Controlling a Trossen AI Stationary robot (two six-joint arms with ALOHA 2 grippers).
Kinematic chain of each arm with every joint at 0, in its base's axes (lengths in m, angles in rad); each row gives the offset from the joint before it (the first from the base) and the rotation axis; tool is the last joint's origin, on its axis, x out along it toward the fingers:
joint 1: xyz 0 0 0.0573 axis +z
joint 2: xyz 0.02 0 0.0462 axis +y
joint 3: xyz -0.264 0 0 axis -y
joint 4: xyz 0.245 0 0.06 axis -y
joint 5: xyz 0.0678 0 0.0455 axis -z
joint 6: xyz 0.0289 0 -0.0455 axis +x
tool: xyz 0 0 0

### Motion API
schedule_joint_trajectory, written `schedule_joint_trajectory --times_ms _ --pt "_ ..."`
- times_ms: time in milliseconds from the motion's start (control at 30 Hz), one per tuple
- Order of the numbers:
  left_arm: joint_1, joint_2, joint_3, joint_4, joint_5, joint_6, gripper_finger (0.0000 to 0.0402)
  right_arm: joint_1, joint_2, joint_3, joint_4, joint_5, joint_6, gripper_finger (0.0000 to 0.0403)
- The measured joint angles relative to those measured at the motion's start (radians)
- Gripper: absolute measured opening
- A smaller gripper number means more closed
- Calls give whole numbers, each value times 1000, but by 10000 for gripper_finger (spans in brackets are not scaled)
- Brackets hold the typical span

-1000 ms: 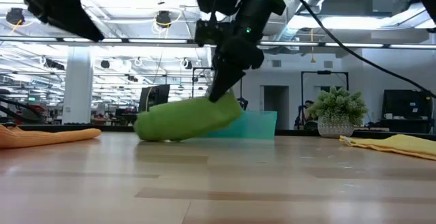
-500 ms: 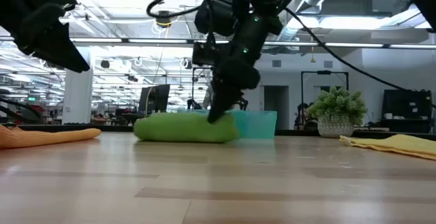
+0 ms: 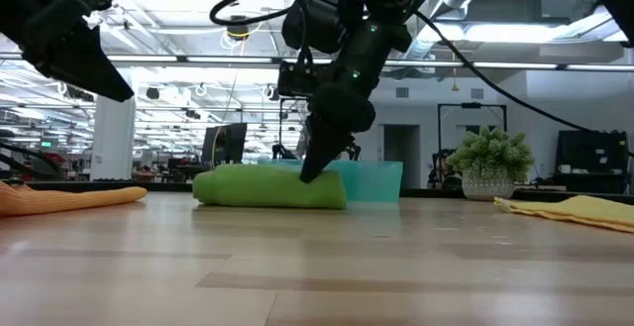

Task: Roll microfiber towels into tight, uniform cylinder then place into a basket
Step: Put the rolled green towel into the green bin

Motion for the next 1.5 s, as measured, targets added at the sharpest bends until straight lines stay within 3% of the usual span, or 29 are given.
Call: schedule_joint_trajectory --times_ms 200,333,1200,1500 --pt "0 0 0 2 1 11 204 12 -3 0 22 1 28 204" --pt "0 0 0 2 1 11 204 10 -4 0 22 2 83 241" --pt "0 0 0 3 5 38 204 29 16 2 50 6 134 233" --pt "0 0 0 3 6 52 204 37 12 129 -112 11 112 259"
